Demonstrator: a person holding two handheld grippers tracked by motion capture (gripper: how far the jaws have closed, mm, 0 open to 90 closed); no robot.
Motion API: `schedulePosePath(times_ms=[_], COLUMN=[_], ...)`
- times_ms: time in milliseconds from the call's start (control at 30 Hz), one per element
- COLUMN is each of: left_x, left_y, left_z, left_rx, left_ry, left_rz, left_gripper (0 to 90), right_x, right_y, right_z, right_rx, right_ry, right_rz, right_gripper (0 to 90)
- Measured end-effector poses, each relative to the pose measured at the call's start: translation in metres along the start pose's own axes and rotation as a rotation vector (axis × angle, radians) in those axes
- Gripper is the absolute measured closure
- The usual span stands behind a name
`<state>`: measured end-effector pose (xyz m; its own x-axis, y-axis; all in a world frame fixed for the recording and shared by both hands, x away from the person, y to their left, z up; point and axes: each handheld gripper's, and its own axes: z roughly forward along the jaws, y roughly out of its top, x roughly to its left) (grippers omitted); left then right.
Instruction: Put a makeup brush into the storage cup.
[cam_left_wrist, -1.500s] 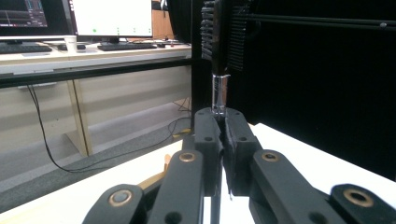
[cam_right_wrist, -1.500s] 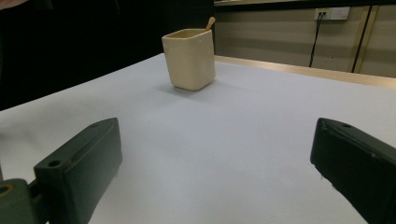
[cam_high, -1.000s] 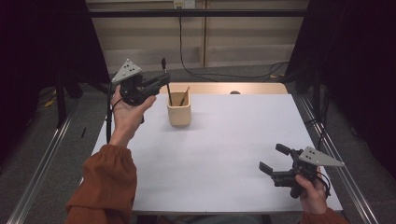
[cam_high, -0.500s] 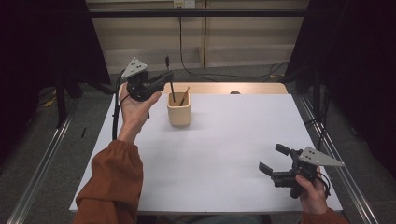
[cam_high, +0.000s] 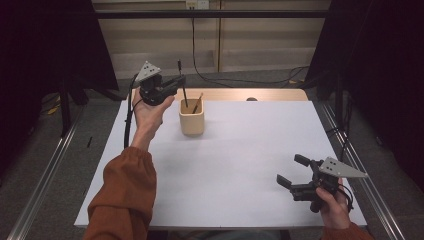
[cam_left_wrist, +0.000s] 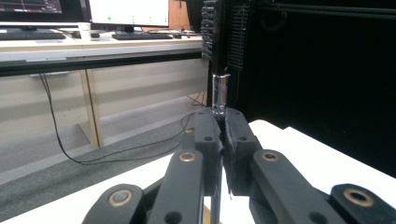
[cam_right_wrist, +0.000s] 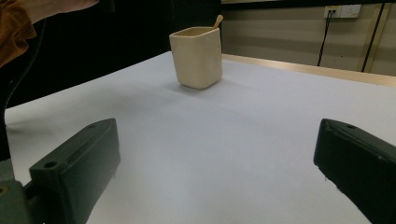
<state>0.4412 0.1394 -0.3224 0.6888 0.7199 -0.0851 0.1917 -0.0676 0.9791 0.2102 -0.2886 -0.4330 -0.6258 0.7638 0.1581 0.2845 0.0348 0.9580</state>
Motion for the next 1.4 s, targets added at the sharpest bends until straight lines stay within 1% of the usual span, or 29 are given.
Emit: schedulePosePath(times_ms=[100, 167, 267, 333, 367, 500, 567, 633, 800, 833, 1000, 1033, 1100, 1233, 1400], left_x=[0.001, 0.003, 0.005, 0.005, 0.005, 0.006, 0.006, 0.008, 0.01, 0.011, 0.011, 0.011, 0.012, 0.012, 0.012], left_y=[-0.005, -0.008, -0.012, -0.014, -0.016, -0.02, -0.023, -0.026, -0.035, -0.036, -0.04, -0.041, -0.043, -0.049, -0.057], left_z=[0.005, 0.007, 0.009, 0.011, 0.013, 0.018, 0.02, 0.022, 0.024, 0.024, 0.022, 0.022, 0.022, 0.024, 0.026], left_rx=[0.022, 0.023, 0.027, 0.037, 0.046, 0.045, 0.058, 0.058, 0.082, 0.077, 0.077, 0.081, 0.081, 0.081, 0.085], left_ry=[0.005, 0.003, 0.008, 0.0, 0.003, -0.001, 0.004, 0.008, 0.008, 0.006, 0.003, 0.004, 0.008, 0.002, 0.004], left_rz=[0.009, 0.0, -0.001, 0.008, 0.017, 0.006, 0.016, 0.005, 0.002, -0.005, -0.013, -0.009, -0.013, -0.008, -0.016], left_gripper=[85.6, 85.6, 85.7, 85.7, 85.6, 85.6, 85.6, 85.6, 85.6, 85.7, 85.7, 85.7, 85.7, 85.6, 85.6], right_x=[0.0, 0.0, 0.0, 0.0, 0.0, 0.0, 0.0, 0.0, 0.0, 0.0, 0.0, 0.0, 0.0, 0.0, 0.0], right_y=[0.0, 0.0, 0.0, 0.0, 0.0, 0.0, 0.0, -0.001, -0.001, -0.001, -0.001, -0.001, -0.001, -0.001, -0.001], right_z=[0.0, 0.0, -0.001, 0.0, 0.0, 0.0, 0.0, -0.001, -0.001, 0.0, 0.0, 0.0, 0.0, 0.0, 0.0], right_rx=[0.001, 0.001, -0.002, 0.002, 0.003, 0.004, 0.004, 0.004, 0.005, 0.006, 0.005, 0.006, 0.007, 0.007, 0.011], right_ry=[0.003, 0.004, 0.004, 0.006, 0.007, 0.002, 0.002, 0.0, 0.0, 0.001, 0.006, 0.006, 0.007, 0.006, 0.014], right_rz=[0.001, 0.0, -0.002, 0.0, 0.0, 0.001, 0.002, 0.003, 0.005, 0.006, 0.006, 0.006, 0.006, 0.004, 0.003], right_gripper=[0.0, 0.0, 0.0, 0.0, 0.0, 0.0, 0.0, 0.0, 0.0, 0.0, 0.0, 0.0, 0.0, 0.0, 0.0])
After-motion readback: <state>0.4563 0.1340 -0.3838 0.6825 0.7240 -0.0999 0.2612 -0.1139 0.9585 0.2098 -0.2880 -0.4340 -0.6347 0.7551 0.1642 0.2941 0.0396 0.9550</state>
